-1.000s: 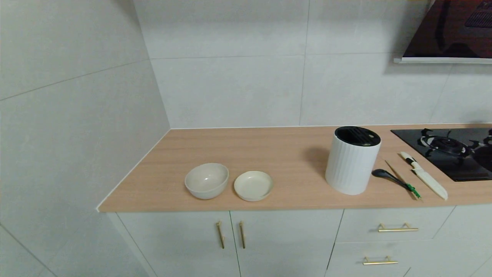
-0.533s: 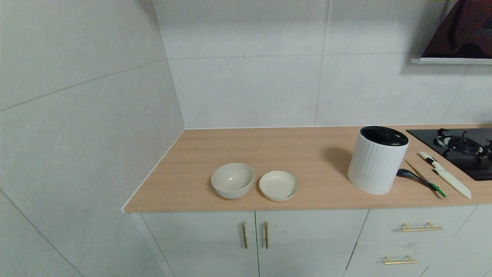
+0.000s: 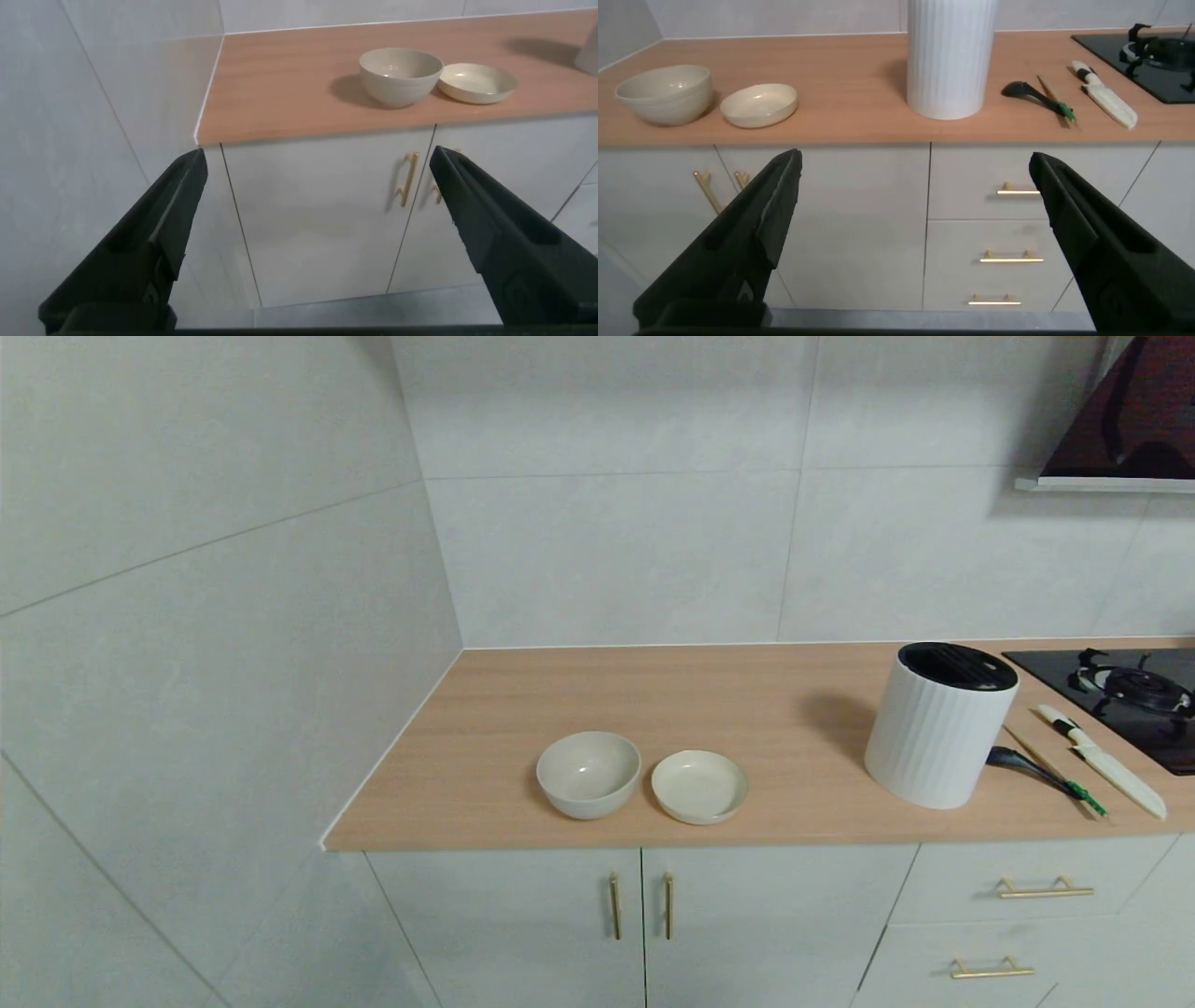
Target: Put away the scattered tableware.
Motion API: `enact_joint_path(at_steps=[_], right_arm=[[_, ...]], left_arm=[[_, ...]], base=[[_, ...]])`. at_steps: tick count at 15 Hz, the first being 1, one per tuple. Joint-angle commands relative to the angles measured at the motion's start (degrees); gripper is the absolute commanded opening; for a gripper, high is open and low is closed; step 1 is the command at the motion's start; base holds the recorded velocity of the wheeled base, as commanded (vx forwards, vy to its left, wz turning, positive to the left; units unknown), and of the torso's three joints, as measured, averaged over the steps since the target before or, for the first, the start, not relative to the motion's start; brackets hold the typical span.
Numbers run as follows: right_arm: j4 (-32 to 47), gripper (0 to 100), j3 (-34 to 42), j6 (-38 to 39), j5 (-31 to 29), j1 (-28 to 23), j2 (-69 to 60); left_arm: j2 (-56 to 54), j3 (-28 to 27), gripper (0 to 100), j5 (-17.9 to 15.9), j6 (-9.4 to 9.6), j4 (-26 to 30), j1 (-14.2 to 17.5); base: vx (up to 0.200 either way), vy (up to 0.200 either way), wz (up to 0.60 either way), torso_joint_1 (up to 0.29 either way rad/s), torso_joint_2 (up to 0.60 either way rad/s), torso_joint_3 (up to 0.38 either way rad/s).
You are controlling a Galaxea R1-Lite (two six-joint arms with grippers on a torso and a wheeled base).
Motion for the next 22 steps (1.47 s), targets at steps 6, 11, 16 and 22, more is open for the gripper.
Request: enact_joint_path(at_steps=[6, 11, 16, 22], right_arm=[[-0.01, 100, 0.0, 0.0, 0.04, 0.01, 0.09], [-0.01, 100, 0.0, 0.0, 0.04, 0.01, 0.09], [-0.01, 100, 0.0, 0.0, 0.04, 0.01, 0.09], [-0.01, 100, 0.0, 0.0, 0.04, 0.01, 0.09]], left_arm=[[0.02, 0.01, 100, 0.01, 0.0, 0.0, 0.05], [0.02, 0.01, 100, 0.01, 0.0, 0.0, 0.05], [0.02, 0.01, 100, 0.01, -0.09, 0.0, -0.04], [0.02, 0.01, 100, 0.01, -0.09, 0.0, -0.04]], base=[[0.0, 0.0, 0.0, 0.0, 0.0, 0.0], [0.0, 0.0, 0.0, -0.131, 0.29, 0.149], [0.0, 0.0, 0.0, -0.235, 0.5, 0.269], [0.0, 0.0, 0.0, -0.246, 0.54, 0.293]])
